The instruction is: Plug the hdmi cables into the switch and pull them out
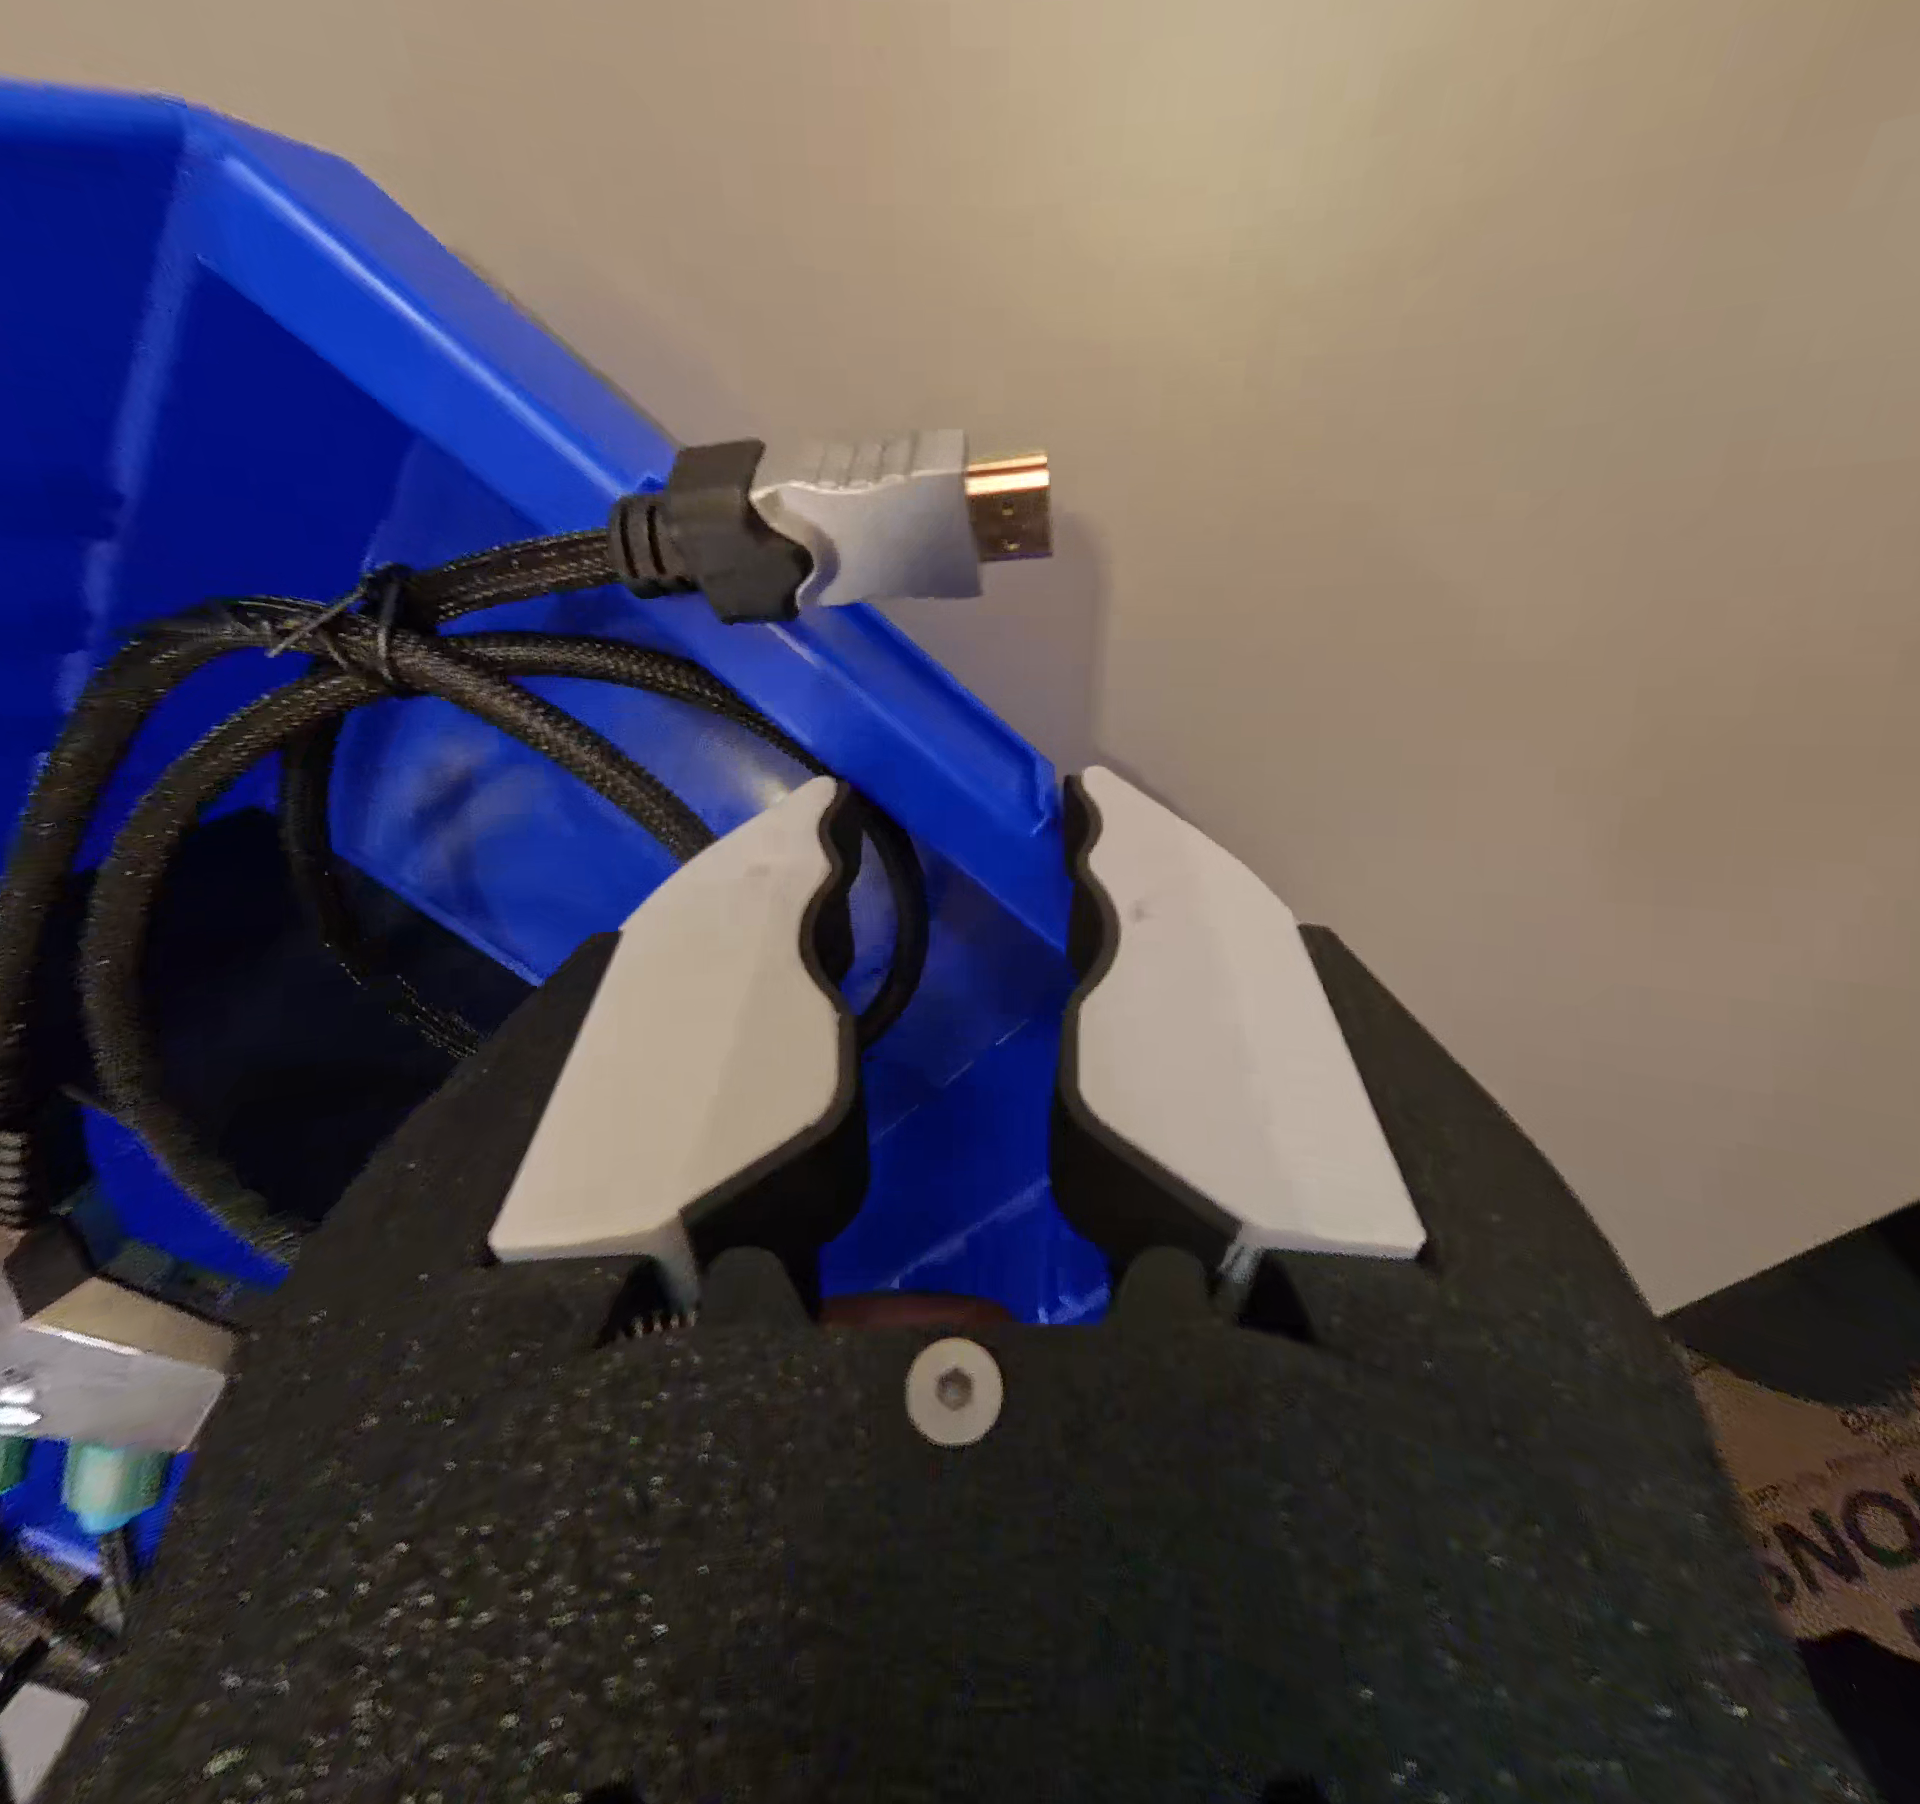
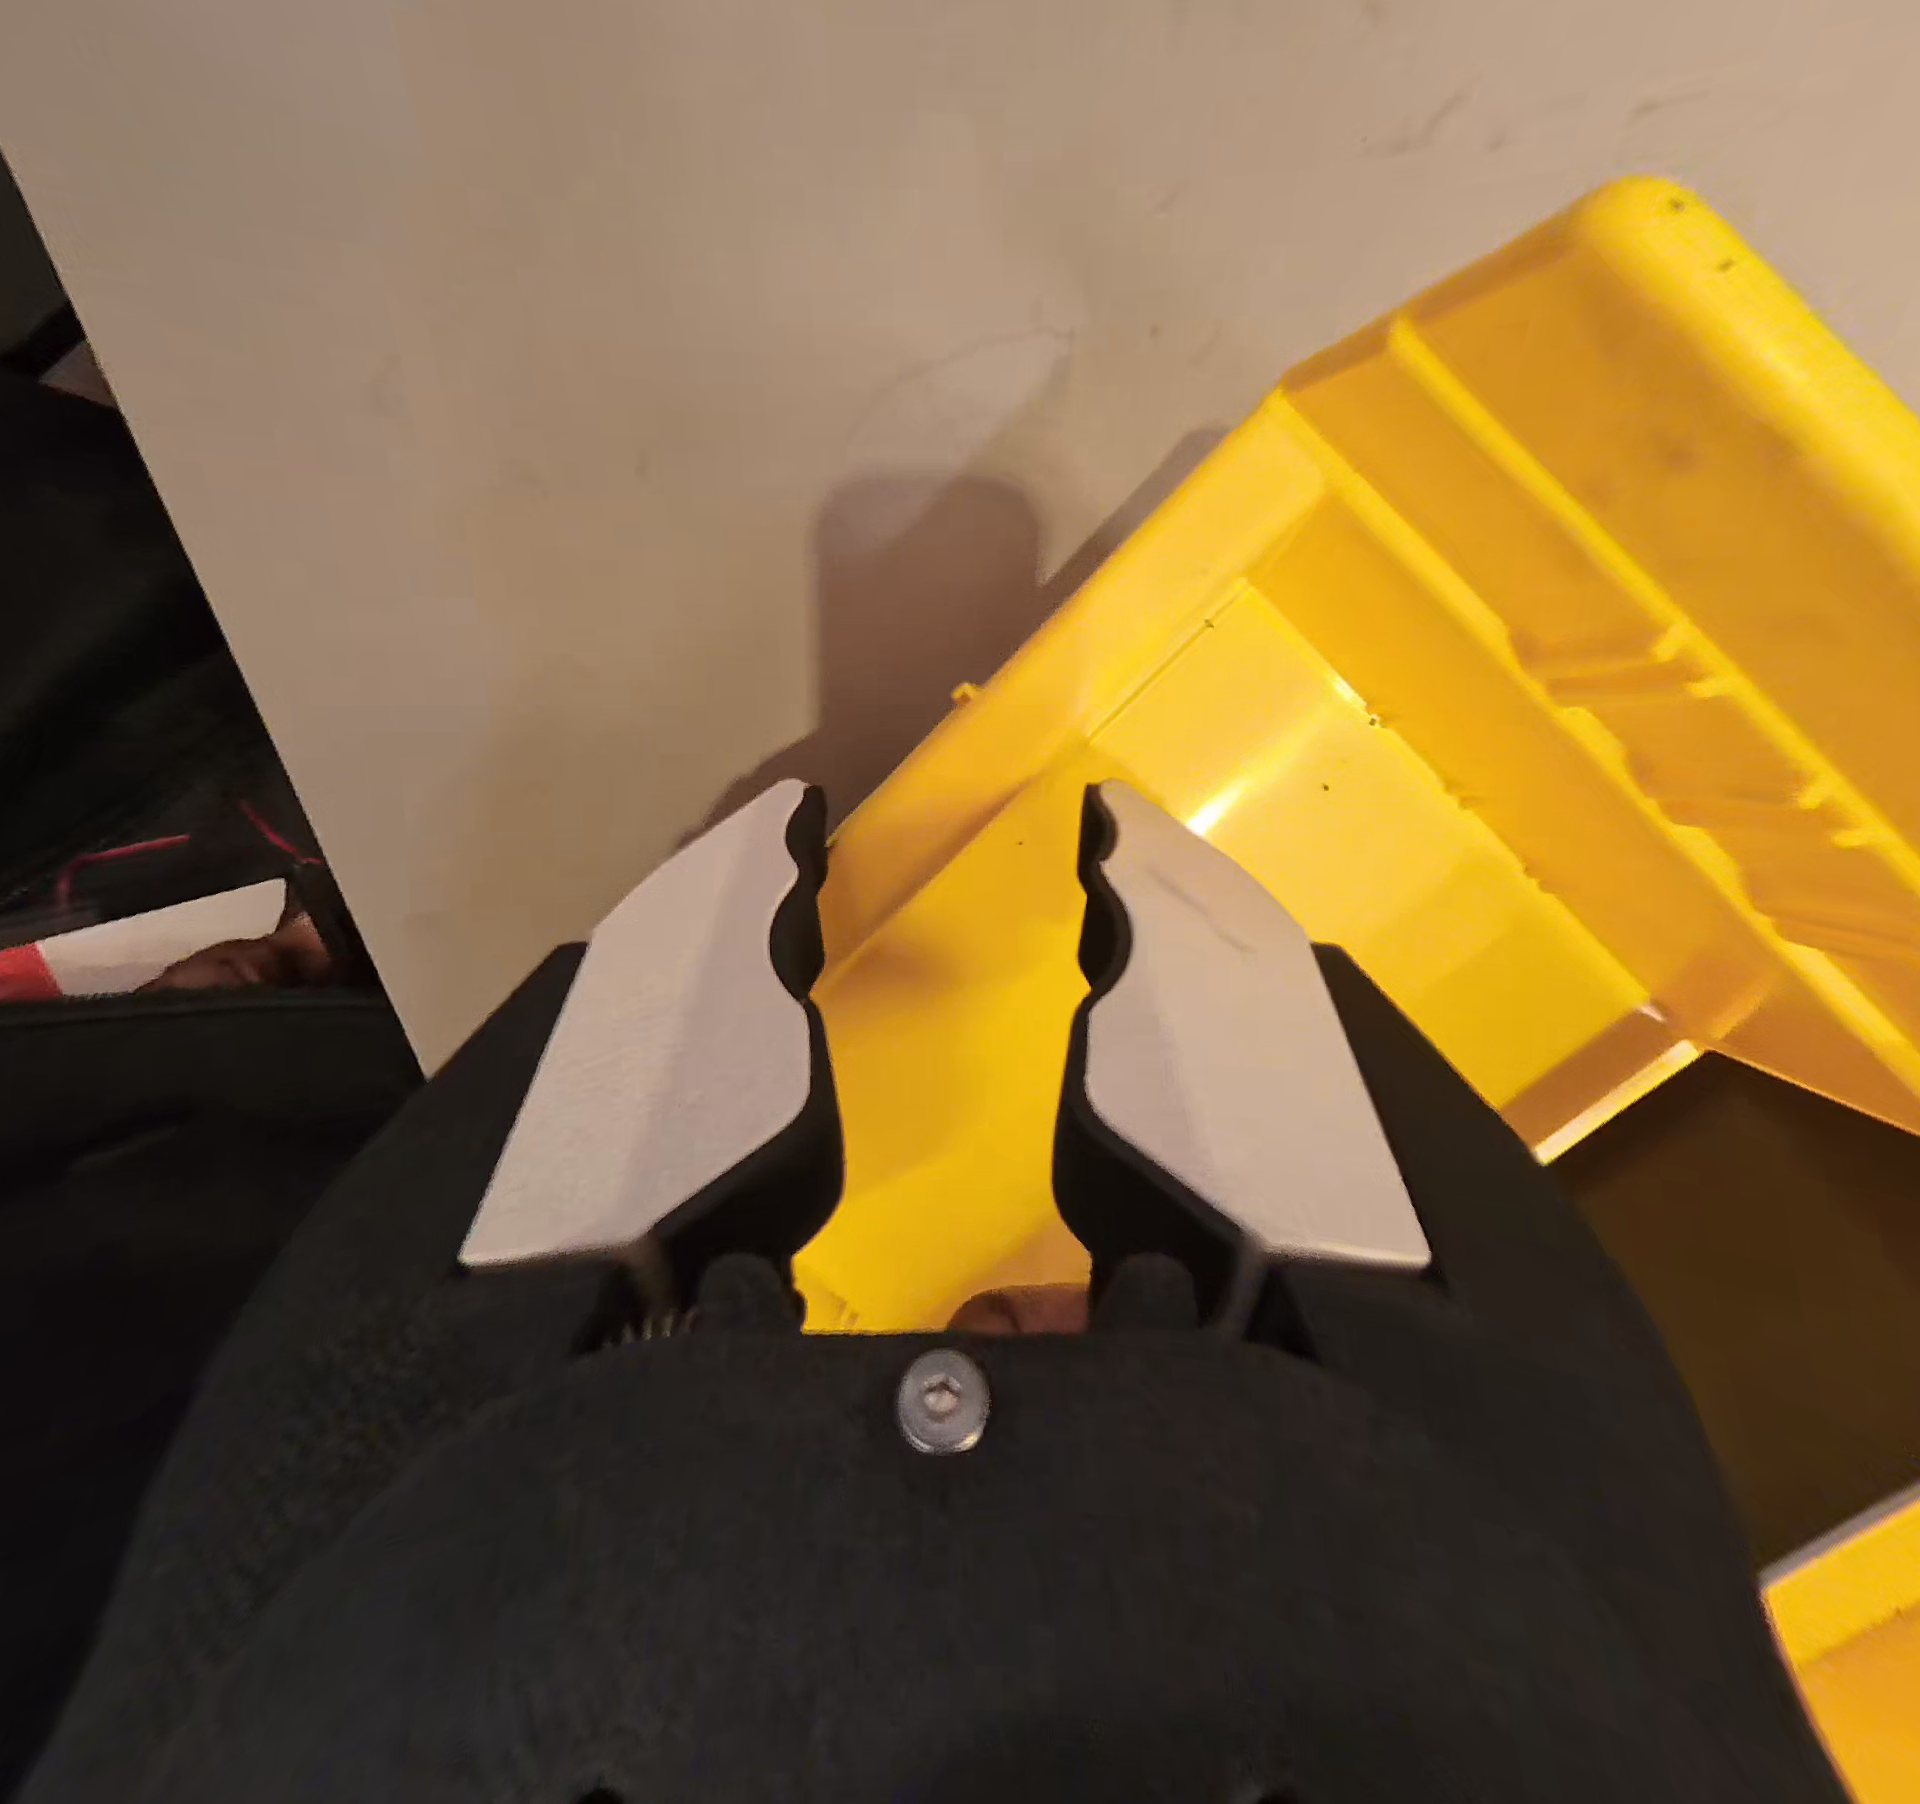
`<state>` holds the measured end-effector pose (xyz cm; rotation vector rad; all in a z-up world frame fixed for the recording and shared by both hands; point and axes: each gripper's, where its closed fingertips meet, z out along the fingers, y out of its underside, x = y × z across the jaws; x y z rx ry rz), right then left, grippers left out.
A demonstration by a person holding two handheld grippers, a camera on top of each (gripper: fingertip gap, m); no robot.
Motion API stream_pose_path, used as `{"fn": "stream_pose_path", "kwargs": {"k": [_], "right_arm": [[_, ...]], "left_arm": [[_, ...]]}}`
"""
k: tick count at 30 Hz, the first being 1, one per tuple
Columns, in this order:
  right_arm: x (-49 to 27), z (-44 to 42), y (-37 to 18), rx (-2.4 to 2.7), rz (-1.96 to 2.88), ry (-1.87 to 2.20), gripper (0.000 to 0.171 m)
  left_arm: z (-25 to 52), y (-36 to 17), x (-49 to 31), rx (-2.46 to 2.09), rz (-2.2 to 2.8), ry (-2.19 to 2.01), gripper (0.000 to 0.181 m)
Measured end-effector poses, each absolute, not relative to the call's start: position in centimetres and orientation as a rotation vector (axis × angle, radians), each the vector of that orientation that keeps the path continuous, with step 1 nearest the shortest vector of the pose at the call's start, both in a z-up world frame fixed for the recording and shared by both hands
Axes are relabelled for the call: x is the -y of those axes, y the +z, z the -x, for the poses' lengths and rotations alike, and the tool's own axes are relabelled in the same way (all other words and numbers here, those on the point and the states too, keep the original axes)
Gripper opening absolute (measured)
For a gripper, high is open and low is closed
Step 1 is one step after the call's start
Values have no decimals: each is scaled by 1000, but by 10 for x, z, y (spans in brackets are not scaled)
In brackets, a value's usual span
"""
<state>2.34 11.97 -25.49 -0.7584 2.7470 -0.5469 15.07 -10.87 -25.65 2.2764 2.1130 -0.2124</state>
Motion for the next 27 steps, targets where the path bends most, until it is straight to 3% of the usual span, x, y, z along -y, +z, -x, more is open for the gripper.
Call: {"fn": "stream_pose_path", "kwargs": {"k": [2,9,18,24,27], "right_arm": [[-123,-26,-255,-2724,819,-527,40],[-145,-11,-255,-2721,1028,-457,40],[-201,78,-257,-2967,1004,-306,26],[-212,116,-252,-3113,733,-462,40],[-208,114,-257,-3120,680,-556,33]], "left_arm": [[-151,-259,109,-2136,-2272,-237,40],[-184,-258,100,-1965,-2364,-185,39],[-283,-254,104,-1820,-2344,130,33],[-282,-246,101,-1916,-2326,-129,36],[-280,-261,109,-1855,-2245,-203,39]]}}
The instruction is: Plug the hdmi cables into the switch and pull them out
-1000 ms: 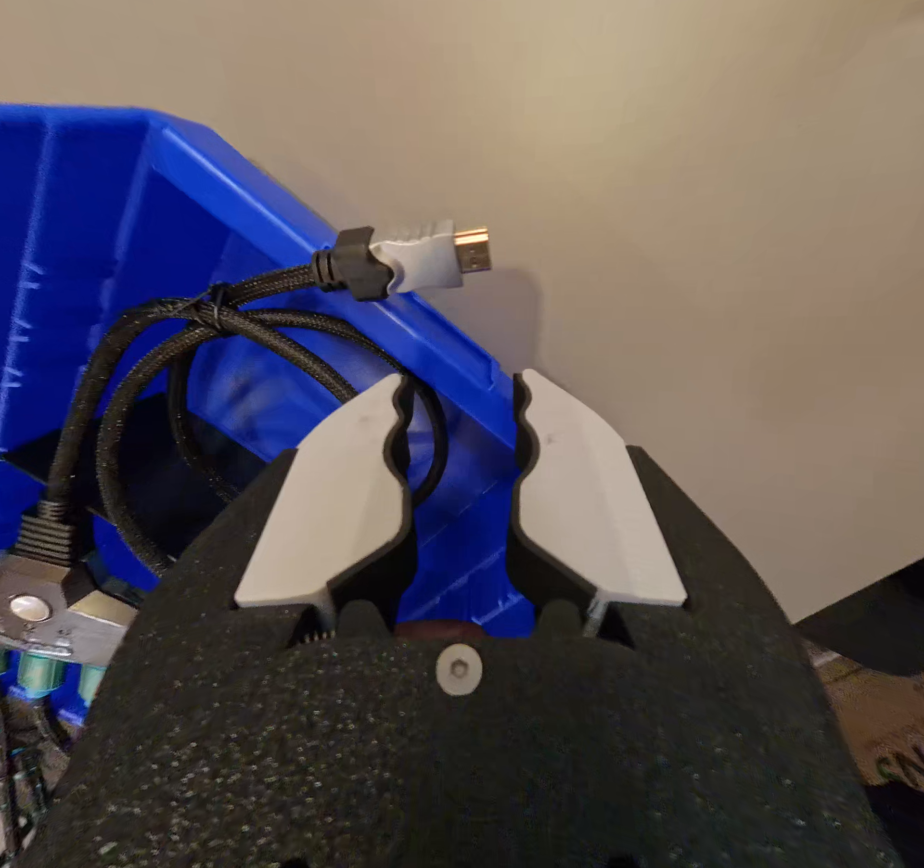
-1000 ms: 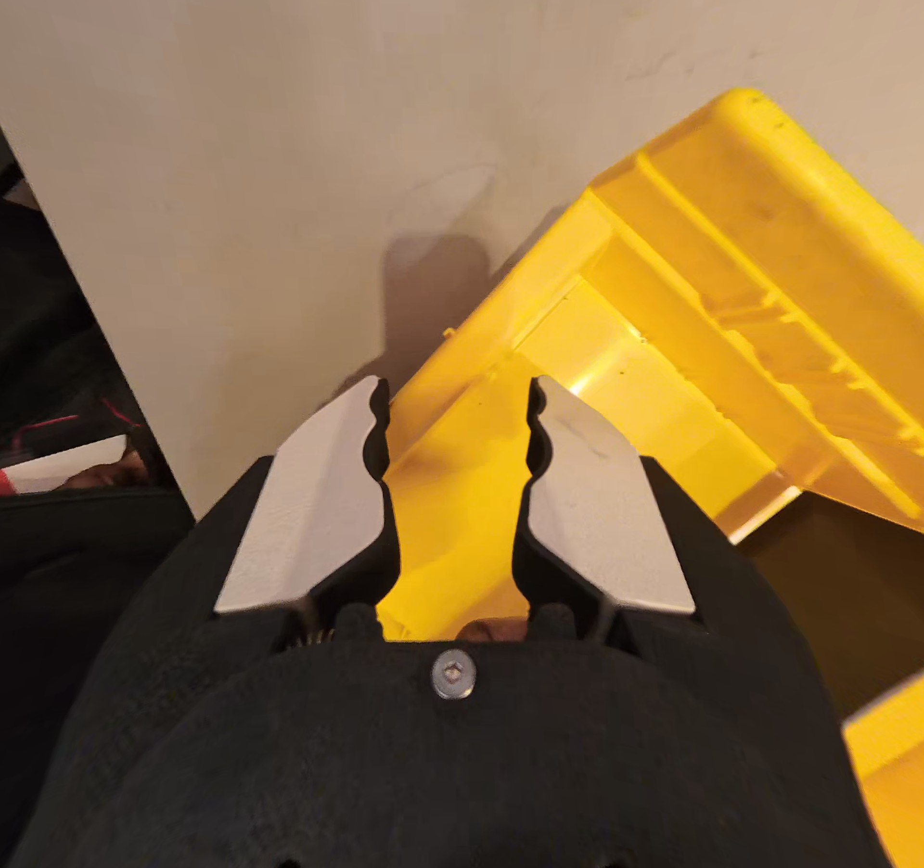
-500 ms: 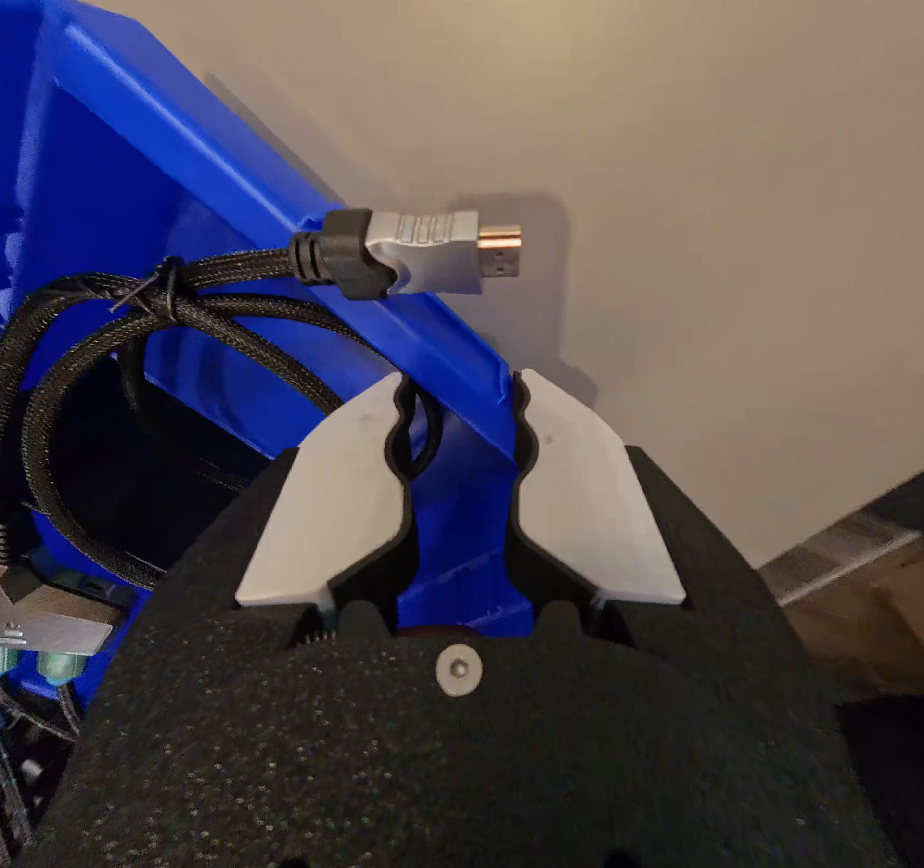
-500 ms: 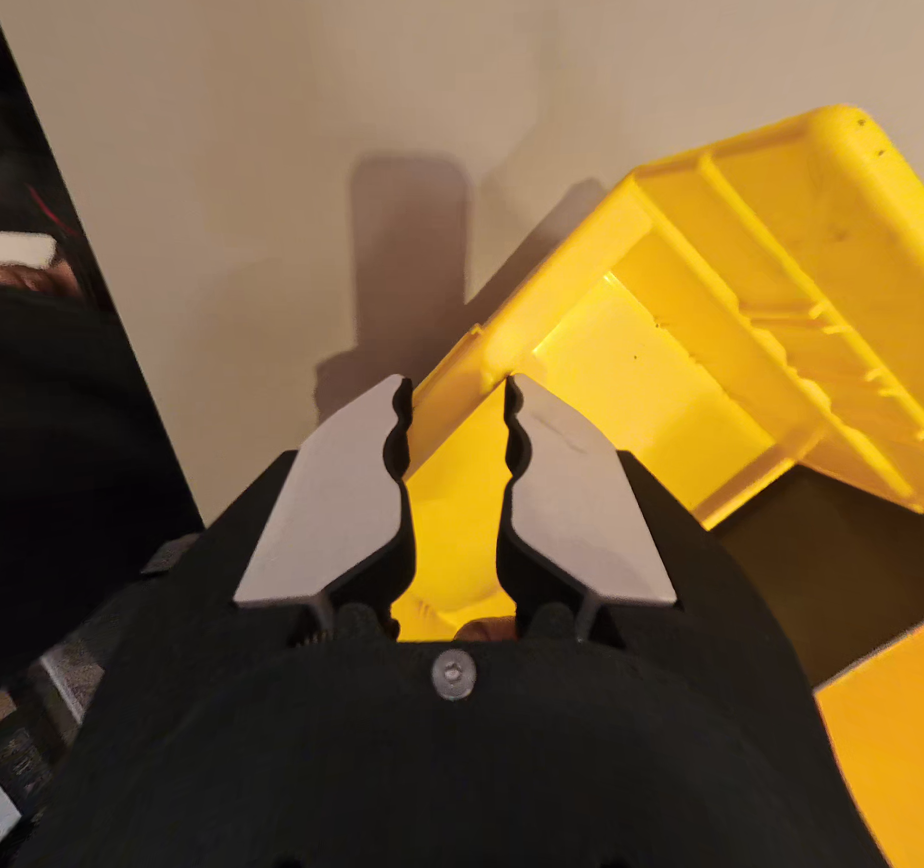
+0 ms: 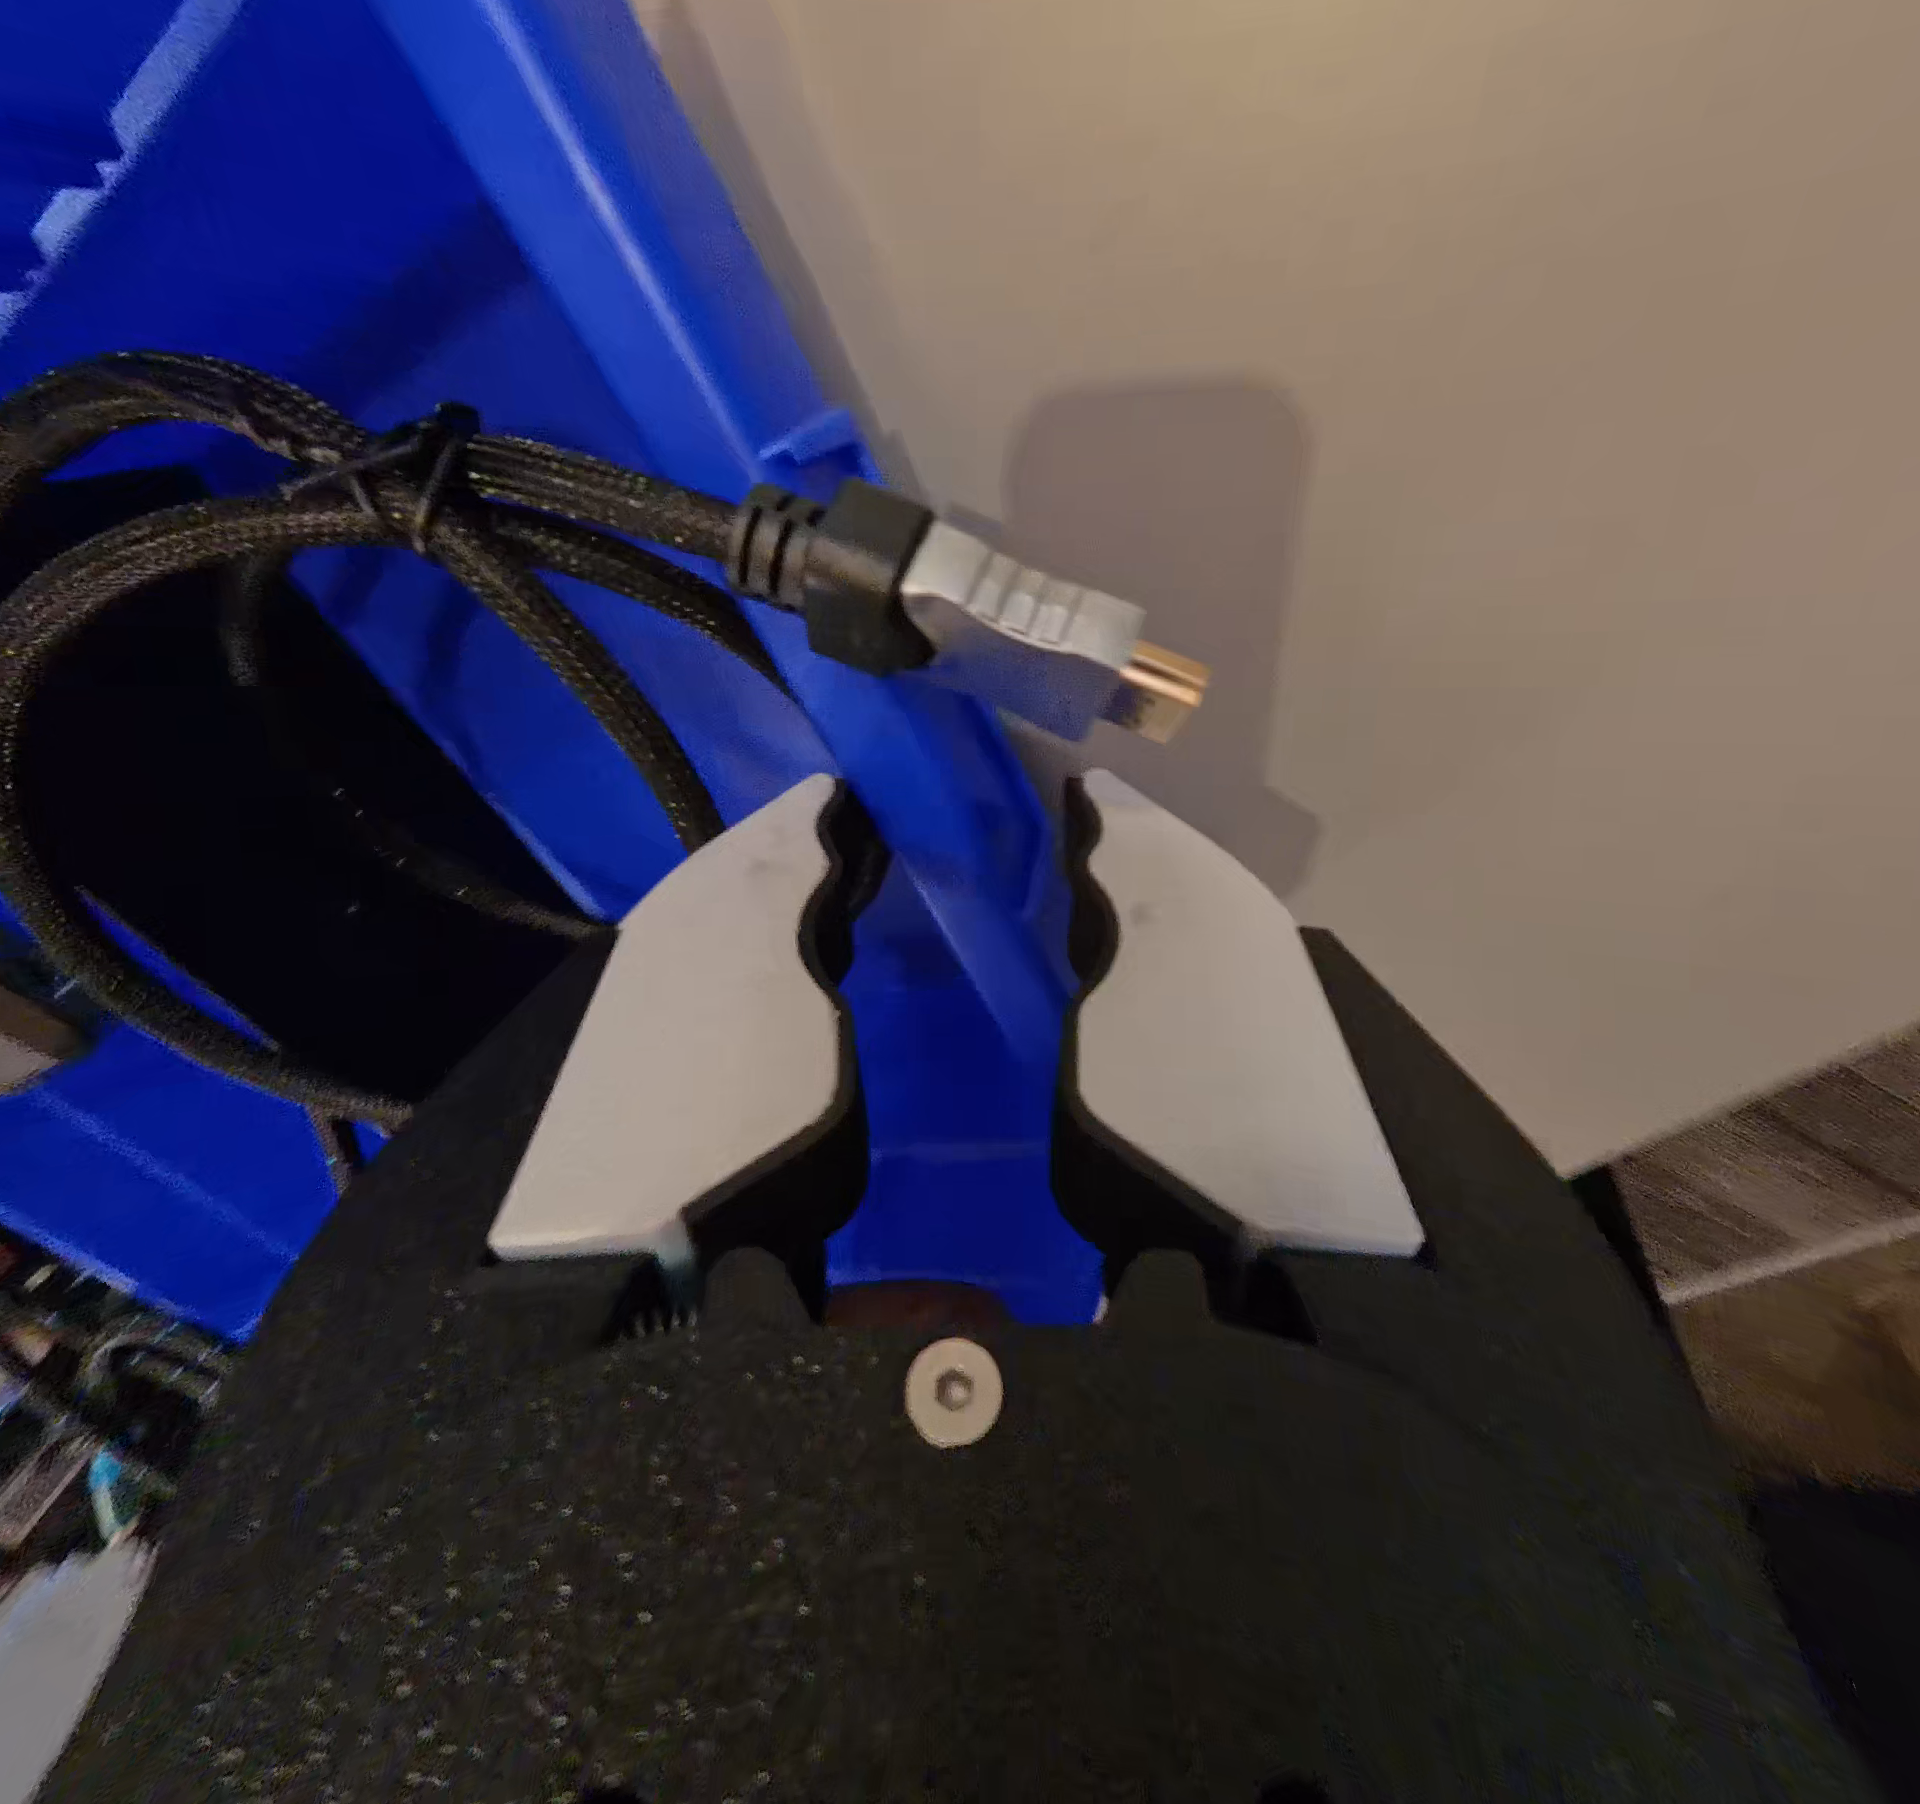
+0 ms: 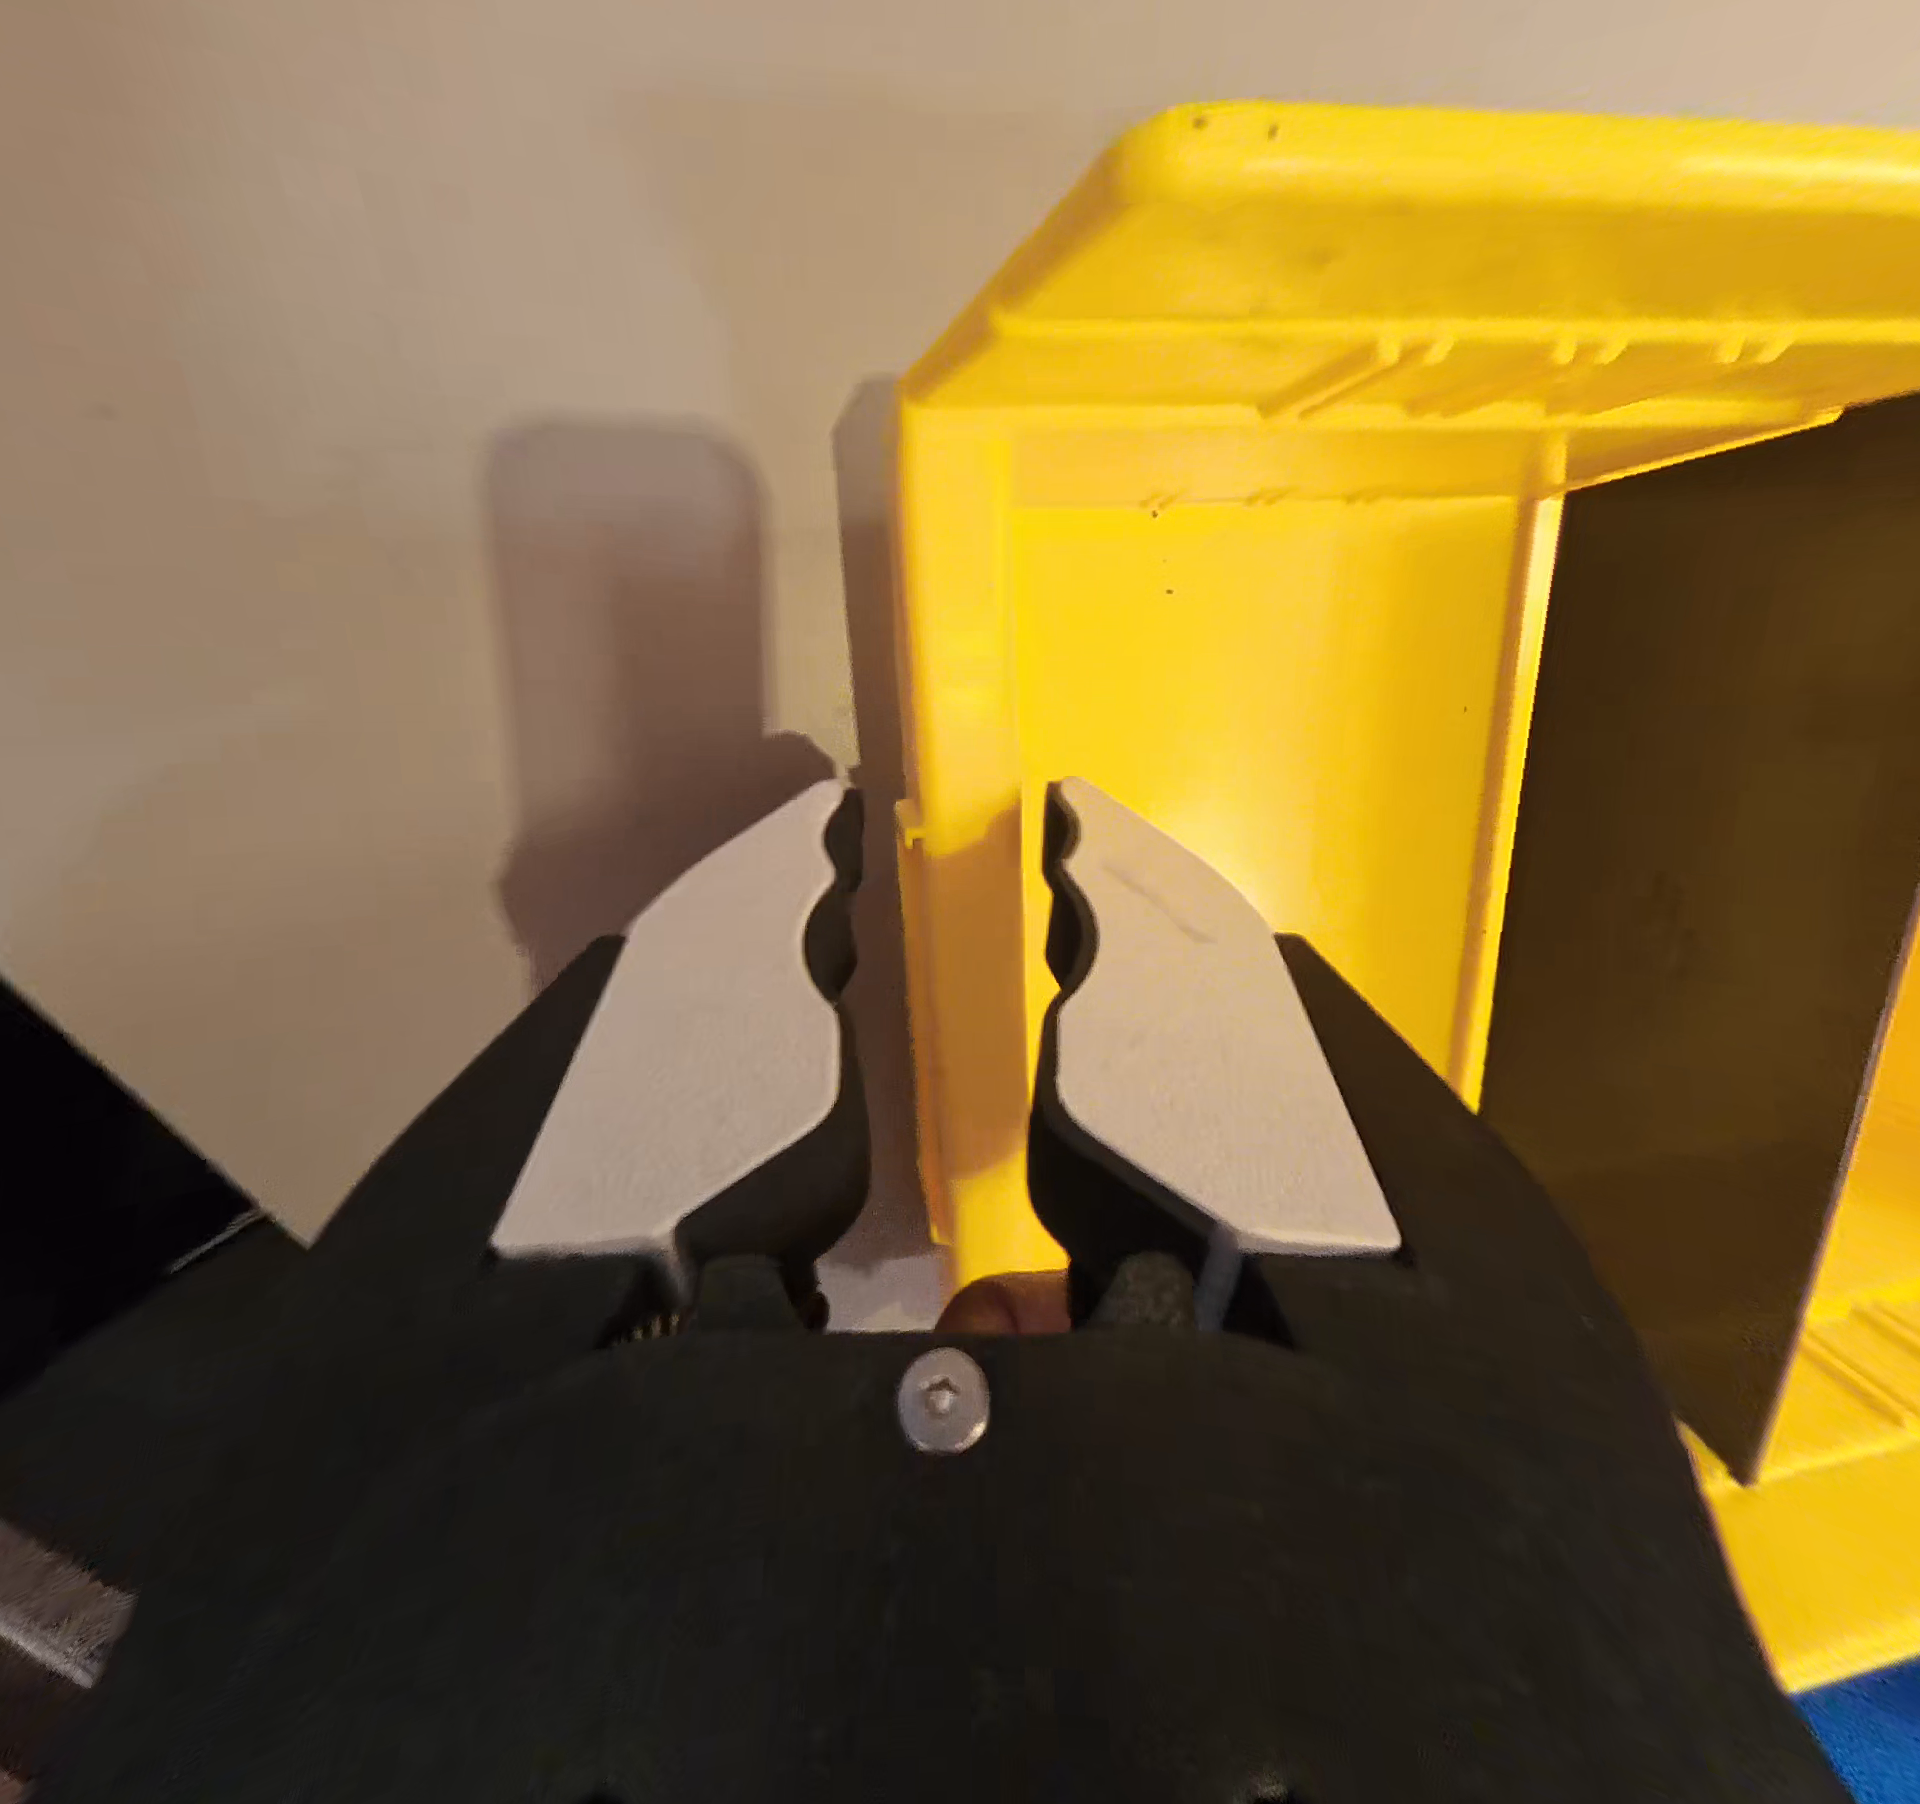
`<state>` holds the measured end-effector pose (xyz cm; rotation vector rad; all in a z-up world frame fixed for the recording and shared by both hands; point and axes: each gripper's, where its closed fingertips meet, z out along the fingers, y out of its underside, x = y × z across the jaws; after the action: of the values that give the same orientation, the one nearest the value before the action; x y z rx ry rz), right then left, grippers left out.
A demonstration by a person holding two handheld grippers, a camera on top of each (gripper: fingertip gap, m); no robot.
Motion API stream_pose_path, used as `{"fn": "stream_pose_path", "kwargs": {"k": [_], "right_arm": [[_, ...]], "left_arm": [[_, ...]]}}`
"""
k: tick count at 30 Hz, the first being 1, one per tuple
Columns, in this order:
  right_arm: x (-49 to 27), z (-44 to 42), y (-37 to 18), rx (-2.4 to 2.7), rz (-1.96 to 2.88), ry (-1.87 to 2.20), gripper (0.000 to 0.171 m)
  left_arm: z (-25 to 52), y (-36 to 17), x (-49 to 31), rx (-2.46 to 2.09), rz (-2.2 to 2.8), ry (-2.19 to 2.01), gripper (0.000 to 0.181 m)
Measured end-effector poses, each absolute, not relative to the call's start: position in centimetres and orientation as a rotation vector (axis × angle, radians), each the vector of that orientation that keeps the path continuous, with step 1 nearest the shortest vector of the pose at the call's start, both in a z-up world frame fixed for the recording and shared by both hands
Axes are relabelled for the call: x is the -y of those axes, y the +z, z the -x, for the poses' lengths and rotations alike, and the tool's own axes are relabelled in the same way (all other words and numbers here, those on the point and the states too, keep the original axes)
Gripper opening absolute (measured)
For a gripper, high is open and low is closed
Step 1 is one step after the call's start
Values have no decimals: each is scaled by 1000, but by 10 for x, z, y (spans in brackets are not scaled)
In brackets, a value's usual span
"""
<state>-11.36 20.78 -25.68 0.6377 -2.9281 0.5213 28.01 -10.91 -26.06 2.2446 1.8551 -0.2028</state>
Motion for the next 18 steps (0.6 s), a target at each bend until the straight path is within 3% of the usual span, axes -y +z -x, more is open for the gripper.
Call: {"fn": "stream_pose_path", "kwargs": {"k": [1,5,10,18], "right_arm": [[-209,116,-260,2908,-632,515,25],[-218,123,-263,2897,-612,525,25],[-246,151,-263,2885,-588,509,28],[-277,200,-261,2796,-511,504,34]], "left_arm": [[-280,-263,113,-1850,-2225,-233,35],[-294,-263,112,-1946,-2248,-241,31],[-367,-264,132,-1955,-2131,-63,25],[-449,-245,166,-2080,-1880,-63,33]]}}
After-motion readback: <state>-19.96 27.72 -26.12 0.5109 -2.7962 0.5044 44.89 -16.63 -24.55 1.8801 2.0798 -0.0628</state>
